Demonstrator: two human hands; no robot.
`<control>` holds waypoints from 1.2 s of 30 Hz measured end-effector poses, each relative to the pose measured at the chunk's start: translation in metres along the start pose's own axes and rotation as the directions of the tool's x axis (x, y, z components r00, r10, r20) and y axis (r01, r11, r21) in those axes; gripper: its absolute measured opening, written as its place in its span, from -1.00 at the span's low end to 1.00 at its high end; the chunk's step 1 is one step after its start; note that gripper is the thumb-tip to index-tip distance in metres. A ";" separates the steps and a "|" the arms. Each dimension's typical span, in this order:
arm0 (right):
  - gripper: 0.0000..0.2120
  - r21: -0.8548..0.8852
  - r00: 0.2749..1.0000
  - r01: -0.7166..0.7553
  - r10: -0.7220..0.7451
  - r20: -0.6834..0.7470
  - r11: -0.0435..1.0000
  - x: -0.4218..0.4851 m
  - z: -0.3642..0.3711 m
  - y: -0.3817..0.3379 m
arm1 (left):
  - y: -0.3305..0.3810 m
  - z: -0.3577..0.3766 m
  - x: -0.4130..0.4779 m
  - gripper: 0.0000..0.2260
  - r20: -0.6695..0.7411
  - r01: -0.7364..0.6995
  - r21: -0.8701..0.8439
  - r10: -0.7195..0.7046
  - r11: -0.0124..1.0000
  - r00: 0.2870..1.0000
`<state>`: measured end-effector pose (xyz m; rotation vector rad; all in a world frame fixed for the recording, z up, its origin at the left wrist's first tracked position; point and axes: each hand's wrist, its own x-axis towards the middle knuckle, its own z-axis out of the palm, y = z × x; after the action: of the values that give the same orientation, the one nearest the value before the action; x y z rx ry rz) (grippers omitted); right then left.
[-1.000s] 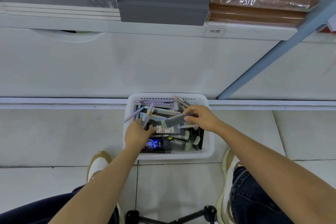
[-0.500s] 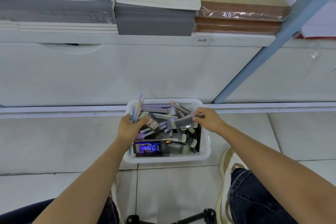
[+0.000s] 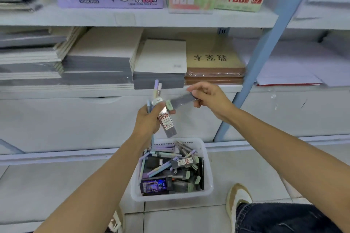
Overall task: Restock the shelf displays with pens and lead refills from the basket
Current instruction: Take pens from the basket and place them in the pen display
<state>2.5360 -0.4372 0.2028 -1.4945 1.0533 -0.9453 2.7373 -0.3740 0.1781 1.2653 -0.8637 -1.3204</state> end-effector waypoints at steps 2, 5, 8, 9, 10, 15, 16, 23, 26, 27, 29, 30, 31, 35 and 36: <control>-0.85 -0.011 0.999 0.041 -0.041 0.019 0.999 -0.001 -0.003 -0.022 | 0.027 0.007 -0.009 -0.89 -0.024 -0.069 -0.022 0.068 0.997 0.997; -0.71 -0.083 0.989 0.055 -0.043 0.139 0.995 -0.009 -0.008 -0.053 | 0.064 0.013 -0.021 -0.91 -0.072 -0.116 -0.005 0.116 0.993 0.991; -0.78 -0.091 0.985 0.155 -0.146 0.096 0.984 -0.017 -0.012 -0.080 | 0.098 0.020 -0.031 -0.88 -0.067 -0.183 -0.004 0.182 0.983 0.981; -0.84 -0.077 0.981 0.194 -0.191 0.044 0.978 -0.019 -0.014 -0.089 | 0.108 0.023 -0.035 -0.87 -0.058 -0.217 0.011 0.217 0.976 0.974; -0.87 -0.066 0.975 0.221 -0.222 -0.009 0.973 -0.020 -0.016 -0.098 | 0.119 0.027 -0.038 -0.87 -0.053 -0.251 0.019 0.252 0.968 0.966; -0.88 0.038 0.982 0.190 -0.189 -0.005 0.981 -0.027 -0.020 -0.139 | 0.158 0.045 -0.048 -0.83 -0.103 -0.381 0.025 0.381 0.924 0.919; -0.85 0.023 0.986 0.158 -0.159 0.046 0.987 -0.029 -0.019 -0.144 | 0.165 0.048 -0.049 -0.83 -0.114 -0.404 -0.001 0.402 0.915 0.909; -0.86 -0.313 0.957 0.279 -0.235 0.170 0.908 -0.032 -0.023 -0.185 | 0.199 0.073 -0.046 -0.86 -0.069 -0.540 0.029 0.540 0.841 0.838; -0.81 -0.348 0.920 0.392 -0.370 0.129 0.852 -0.025 -0.026 -0.205 | 0.215 0.083 -0.039 -0.84 -0.015 -0.565 0.065 0.567 0.823 0.824; -0.77 -0.372 0.907 0.420 -0.400 0.134 0.828 -0.022 -0.029 -0.212 | 0.222 0.086 -0.037 -0.83 -0.012 -0.572 0.072 0.574 0.817 0.819; -0.76 -0.351 0.890 0.453 -0.437 0.129 0.819 -0.015 -0.040 -0.226 | 0.237 0.092 -0.032 -0.83 -0.009 -0.573 0.077 0.576 0.816 0.818; -0.77 -0.301 0.886 0.460 -0.453 0.099 0.835 -0.010 -0.049 -0.235 | 0.245 0.094 -0.029 -0.81 -0.006 -0.566 0.071 0.568 0.821 0.823; -0.78 -0.261 0.880 0.468 -0.474 0.044 0.844 -0.004 -0.059 -0.246 | 0.253 0.095 -0.025 -0.79 -0.003 -0.557 0.073 0.559 0.827 0.829; -0.82 -0.335 0.777 0.490 -0.578 -0.250 0.805 0.028 -0.104 -0.283 | 0.277 0.094 -0.004 -0.76 0.025 -0.544 0.138 0.546 0.828 0.837; -0.83 -0.375 0.750 0.478 -0.592 -0.296 0.794 0.038 -0.111 -0.287 | 0.280 0.094 0.001 -0.78 0.033 -0.533 0.152 0.535 0.832 0.844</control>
<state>2.4828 -0.4820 0.5052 -1.9537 1.0843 -1.6283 2.7026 -0.4388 0.4639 1.0353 -1.2268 -0.8049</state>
